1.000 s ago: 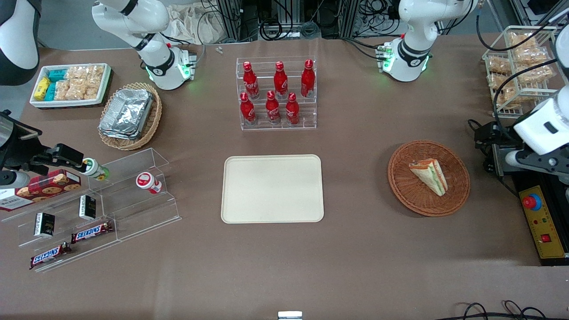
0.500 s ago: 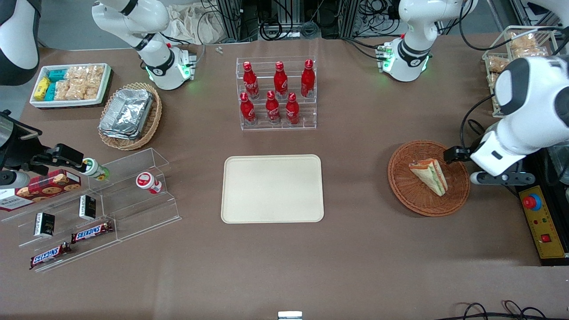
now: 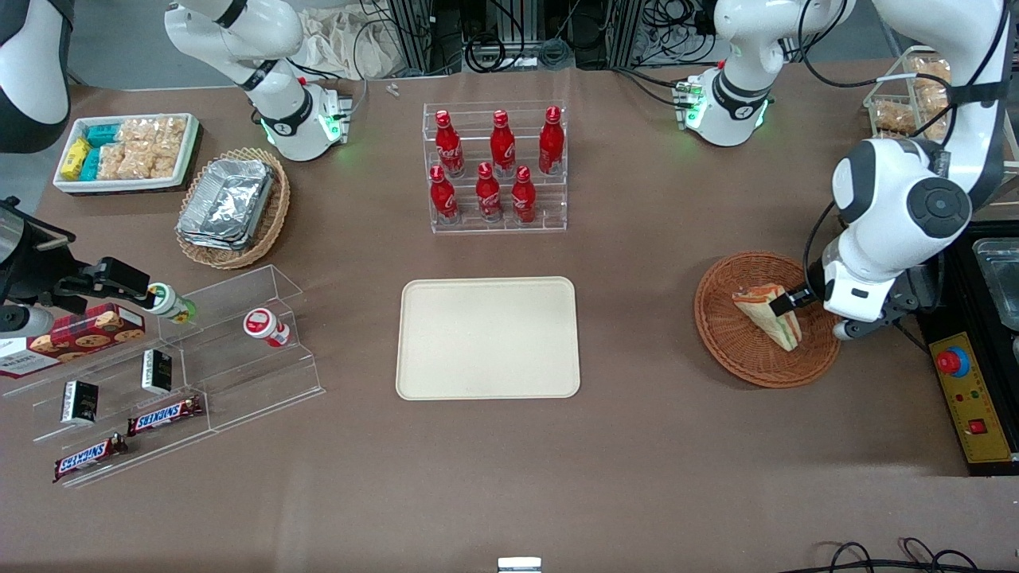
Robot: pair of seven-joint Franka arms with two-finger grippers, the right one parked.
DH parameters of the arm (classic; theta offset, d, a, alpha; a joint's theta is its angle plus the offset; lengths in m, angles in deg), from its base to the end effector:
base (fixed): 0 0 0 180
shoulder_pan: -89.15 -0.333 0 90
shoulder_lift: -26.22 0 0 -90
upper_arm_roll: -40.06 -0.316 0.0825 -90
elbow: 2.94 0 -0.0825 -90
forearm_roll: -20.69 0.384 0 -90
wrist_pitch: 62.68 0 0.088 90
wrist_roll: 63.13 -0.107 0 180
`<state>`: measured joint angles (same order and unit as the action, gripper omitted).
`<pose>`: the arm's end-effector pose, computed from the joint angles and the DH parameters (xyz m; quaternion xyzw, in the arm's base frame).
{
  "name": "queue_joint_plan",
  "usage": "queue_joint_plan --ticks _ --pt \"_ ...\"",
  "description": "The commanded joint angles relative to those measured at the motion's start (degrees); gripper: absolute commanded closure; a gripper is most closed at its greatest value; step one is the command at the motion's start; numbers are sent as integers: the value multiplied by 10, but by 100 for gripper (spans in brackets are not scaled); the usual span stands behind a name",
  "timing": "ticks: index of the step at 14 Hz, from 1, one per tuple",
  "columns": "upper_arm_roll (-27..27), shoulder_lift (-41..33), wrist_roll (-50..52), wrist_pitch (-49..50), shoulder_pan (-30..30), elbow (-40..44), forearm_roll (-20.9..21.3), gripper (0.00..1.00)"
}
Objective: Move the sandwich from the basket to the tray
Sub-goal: 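Lower the left gripper and close it on the sandwich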
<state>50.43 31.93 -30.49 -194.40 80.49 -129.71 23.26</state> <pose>0.5388 -0.0146 0.3335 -0.9675 -0.2525 0.0032 0.0090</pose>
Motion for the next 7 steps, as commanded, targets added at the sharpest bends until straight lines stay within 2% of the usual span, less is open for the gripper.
queue_joint_plan --ticks 1,7 --pt "1 3 63 -19 -11 -22 3 0" --pt "2 40 180 -66 -12 -40 4 0"
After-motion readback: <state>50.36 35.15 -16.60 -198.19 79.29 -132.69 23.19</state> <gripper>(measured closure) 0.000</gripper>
